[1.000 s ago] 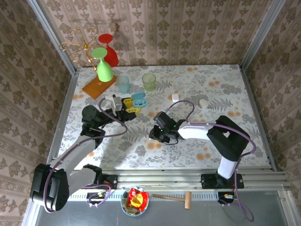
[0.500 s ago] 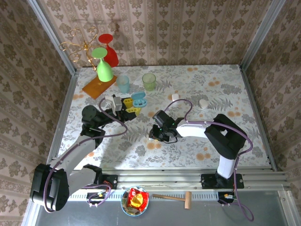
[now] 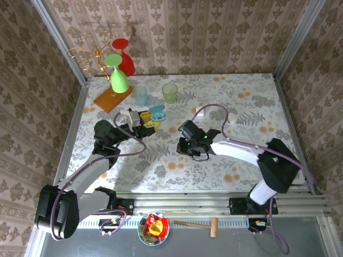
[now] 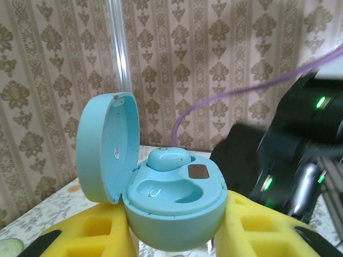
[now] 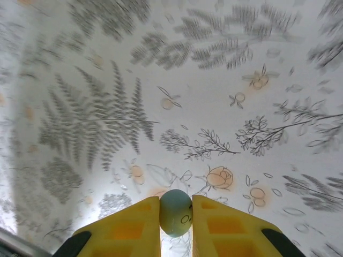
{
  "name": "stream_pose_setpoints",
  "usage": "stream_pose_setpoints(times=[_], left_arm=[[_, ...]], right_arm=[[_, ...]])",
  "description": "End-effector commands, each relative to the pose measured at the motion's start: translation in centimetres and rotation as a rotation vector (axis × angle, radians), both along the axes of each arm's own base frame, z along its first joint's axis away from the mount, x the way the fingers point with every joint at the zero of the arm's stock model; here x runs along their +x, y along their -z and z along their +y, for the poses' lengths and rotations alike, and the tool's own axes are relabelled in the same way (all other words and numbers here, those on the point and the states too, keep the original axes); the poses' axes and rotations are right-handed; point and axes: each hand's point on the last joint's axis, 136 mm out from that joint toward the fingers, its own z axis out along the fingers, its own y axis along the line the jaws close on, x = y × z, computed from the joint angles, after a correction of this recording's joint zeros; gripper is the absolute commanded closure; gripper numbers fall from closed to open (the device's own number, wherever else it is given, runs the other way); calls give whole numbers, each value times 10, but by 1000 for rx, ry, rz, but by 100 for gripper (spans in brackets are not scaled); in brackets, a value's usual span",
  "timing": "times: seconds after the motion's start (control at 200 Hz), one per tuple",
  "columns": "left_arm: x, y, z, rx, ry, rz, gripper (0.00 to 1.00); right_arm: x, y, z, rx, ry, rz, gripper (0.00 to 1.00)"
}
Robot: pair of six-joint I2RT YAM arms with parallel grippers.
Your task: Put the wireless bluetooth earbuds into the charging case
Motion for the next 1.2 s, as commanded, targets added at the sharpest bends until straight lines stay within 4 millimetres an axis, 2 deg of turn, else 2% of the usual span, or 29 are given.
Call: stream_pose_setpoints(times=[0.0,0.08,0.105,0.14,0.3,0.4,0.57,0.59,0.69,0.715,0.955,1.195], left_arm=[[13,6,4,22,-73,-55,74],[21,13,3,44,-101,-58,74],[23,15,4,48,-109,-59,74],[26,17,3,54,-117,-63,74],[33,26,-2,83,-128,-73,74],[36,34,-5,113,-131,-69,74],[29,42,-18,154,-96,-57,75],[28,42,-19,155,-92,-57,75],[25,44,-23,160,-83,-53,75],[17,45,-32,161,-52,-53,75],[11,45,-46,161,-29,-51,75],[10,43,-48,164,-25,-62,75]], right_arm=[[5,-45,-29,-99,3,-119,83],[4,-73,-34,-105,-17,-166,82],[4,-92,-36,-81,-21,-202,82],[4,-105,-36,-73,-31,-227,82],[8,-166,-27,-16,-75,-338,82],[11,-193,-16,8,-115,-393,82],[15,-216,-3,7,-166,-448,81],[19,-208,1,-12,-175,-432,81],[24,-209,8,-32,-196,-441,81],[24,-209,10,-34,-201,-443,81],[29,-204,24,-54,-229,-443,81],[30,-188,27,-90,-241,-418,81]])
